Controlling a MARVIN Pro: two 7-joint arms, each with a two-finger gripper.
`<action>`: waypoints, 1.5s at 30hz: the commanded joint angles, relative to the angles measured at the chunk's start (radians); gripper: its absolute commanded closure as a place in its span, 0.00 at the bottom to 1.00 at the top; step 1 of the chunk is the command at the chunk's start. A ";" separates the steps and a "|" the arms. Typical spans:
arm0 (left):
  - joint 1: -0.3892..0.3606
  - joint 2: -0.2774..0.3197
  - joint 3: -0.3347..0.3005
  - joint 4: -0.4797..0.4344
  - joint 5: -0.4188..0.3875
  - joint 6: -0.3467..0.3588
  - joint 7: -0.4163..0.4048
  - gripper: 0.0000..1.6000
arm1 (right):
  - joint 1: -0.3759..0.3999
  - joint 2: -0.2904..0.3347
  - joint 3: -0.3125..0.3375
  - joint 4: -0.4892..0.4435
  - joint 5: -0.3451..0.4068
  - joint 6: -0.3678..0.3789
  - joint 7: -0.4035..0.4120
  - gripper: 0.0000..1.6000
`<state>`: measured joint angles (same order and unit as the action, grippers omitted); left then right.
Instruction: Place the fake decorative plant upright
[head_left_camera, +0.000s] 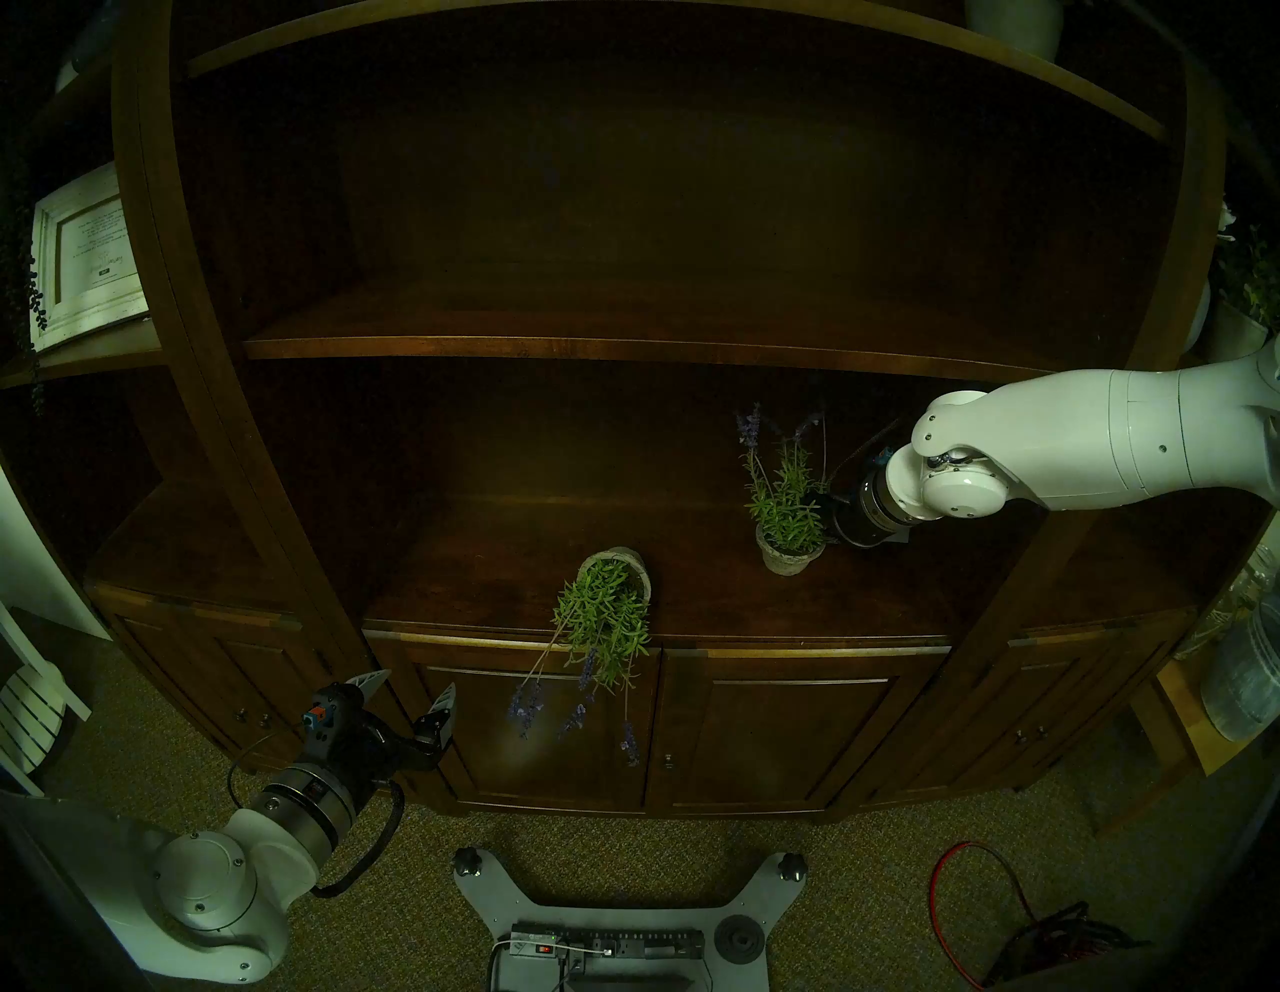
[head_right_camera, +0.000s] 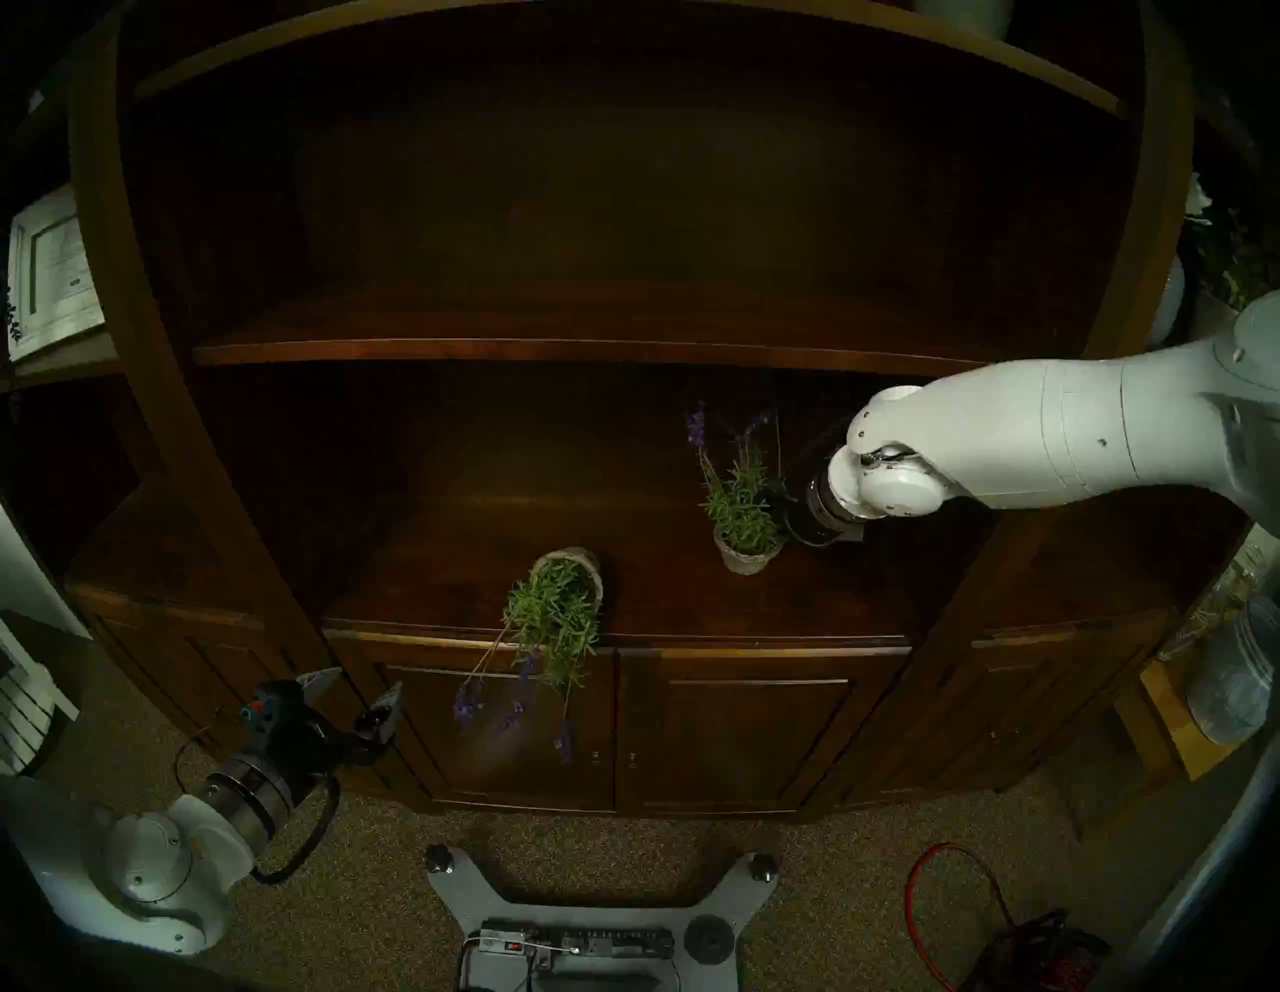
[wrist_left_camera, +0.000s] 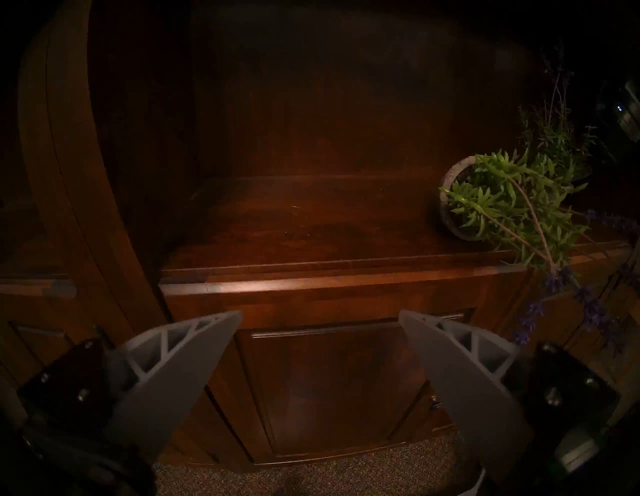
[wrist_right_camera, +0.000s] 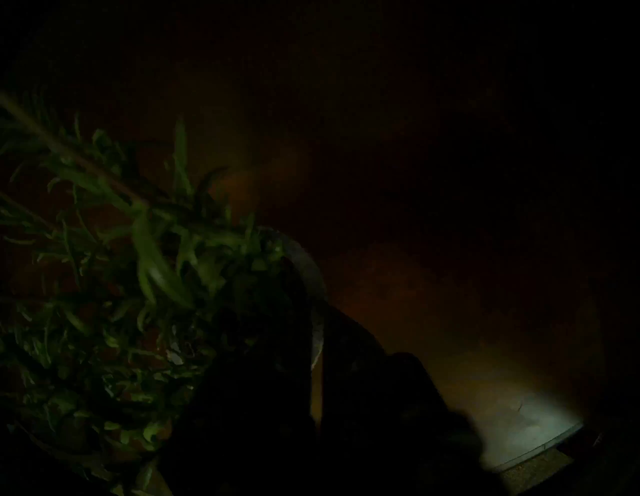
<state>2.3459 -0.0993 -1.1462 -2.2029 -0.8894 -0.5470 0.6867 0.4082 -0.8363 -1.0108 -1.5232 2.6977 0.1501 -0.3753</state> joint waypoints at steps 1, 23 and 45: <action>-0.009 -0.001 -0.011 -0.008 0.001 -0.007 0.001 0.00 | 0.019 -0.004 0.016 0.003 -0.006 -0.004 0.011 1.00; -0.010 -0.001 -0.011 -0.008 0.001 -0.007 0.001 0.00 | 0.019 -0.004 0.012 0.002 -0.005 -0.018 0.020 0.51; -0.010 -0.001 -0.010 -0.008 0.001 -0.006 0.001 0.00 | 0.061 0.035 -0.004 -0.030 -0.018 -0.013 0.021 0.47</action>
<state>2.3459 -0.0993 -1.1462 -2.2029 -0.8894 -0.5470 0.6867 0.4141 -0.8199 -1.0246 -1.5464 2.6888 0.1366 -0.3526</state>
